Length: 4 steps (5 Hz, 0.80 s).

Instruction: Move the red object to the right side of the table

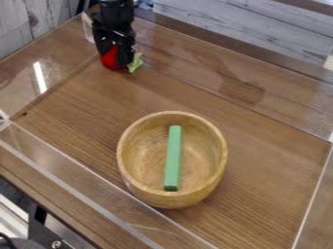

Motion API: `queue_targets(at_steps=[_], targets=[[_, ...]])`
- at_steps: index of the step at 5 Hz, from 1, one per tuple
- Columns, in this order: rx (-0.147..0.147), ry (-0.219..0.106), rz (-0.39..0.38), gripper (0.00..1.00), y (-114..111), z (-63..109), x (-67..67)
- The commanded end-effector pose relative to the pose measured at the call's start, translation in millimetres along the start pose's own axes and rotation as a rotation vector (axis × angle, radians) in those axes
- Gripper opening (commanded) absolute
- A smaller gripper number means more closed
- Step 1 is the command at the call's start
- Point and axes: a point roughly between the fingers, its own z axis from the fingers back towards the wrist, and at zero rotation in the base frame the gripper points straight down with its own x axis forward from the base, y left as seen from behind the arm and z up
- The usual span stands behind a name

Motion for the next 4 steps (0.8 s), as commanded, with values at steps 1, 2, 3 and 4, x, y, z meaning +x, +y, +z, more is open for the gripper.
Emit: queue_targets(at_steps=[1,2,3,4], targets=[[0.023,-0.044,-0.018,1.00,-2.0,19.0,5.8],[0.037,-0.083,-0.004,0.00,-14.3,40.8,7.2],[0.043,-0.122,0.004,0.00,-28.9,62.4,8.0],[0.047,-0.168,0.002,0.00,-48.1,87.6,9.8]])
